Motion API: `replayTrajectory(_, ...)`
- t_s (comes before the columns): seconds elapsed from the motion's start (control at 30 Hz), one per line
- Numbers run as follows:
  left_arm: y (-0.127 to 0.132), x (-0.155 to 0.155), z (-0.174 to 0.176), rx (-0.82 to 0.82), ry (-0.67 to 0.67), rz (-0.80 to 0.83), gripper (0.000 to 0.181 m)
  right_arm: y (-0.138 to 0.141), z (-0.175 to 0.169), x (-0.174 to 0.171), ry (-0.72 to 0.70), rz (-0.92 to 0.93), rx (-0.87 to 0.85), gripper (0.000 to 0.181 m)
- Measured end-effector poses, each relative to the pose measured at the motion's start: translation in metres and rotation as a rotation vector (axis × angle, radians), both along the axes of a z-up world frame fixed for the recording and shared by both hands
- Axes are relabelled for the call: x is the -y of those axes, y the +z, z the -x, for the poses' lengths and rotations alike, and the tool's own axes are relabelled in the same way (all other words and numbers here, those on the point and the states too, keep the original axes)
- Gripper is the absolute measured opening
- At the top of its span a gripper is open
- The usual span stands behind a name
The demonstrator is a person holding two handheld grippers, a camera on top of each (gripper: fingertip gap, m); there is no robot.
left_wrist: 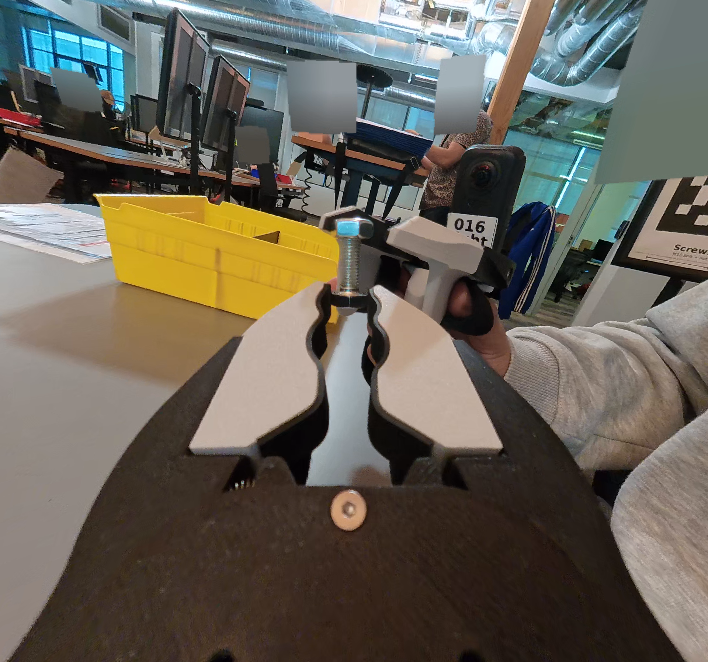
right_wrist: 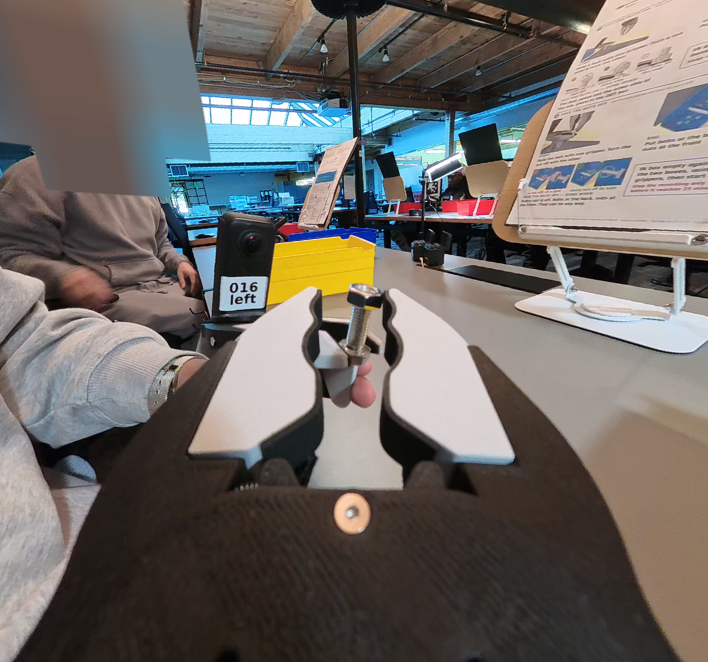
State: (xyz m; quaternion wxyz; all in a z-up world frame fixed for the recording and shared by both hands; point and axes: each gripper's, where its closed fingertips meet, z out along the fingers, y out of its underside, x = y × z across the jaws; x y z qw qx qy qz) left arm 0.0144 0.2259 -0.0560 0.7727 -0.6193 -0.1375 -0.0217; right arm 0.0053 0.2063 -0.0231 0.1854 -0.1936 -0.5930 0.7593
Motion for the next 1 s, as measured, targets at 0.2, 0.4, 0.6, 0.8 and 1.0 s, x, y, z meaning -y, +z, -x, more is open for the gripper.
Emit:
replayTrajectory(0.2,-0.0024,-0.0036,-0.0054,-0.028,-0.013,0.025,0.018,-0.0019,-0.0005,0.0024,0.019,0.002,0.018,0.030)
replayTrajectory(0.4,-0.0010,-0.0037,-0.0073,-0.032,-0.023,0.016,0.018,-0.0019,0.0007,-0.0001,0.019,0.012,0.027,0.019)
replayTrajectory(0.6,0.0025,-0.0005,-0.0042,-0.037,-0.004,-0.002,0.018,-0.0011,0.0034,-0.0035,0.004,0.024,0.029,0.027)
replayTrajectory(0.8,0.0047,0.0022,-0.0005,-0.021,0.007,-0.021,0.018,-0.0011,0.0047,-0.0051,0.006,0.041,0.048,0.029)
replayTrajectory(1.0,0.0056,0.0035,0.0013,-0.017,0.012,-0.029,0.018,-0.0013,0.0033,-0.0050,0.024,0.042,0.057,0.019)
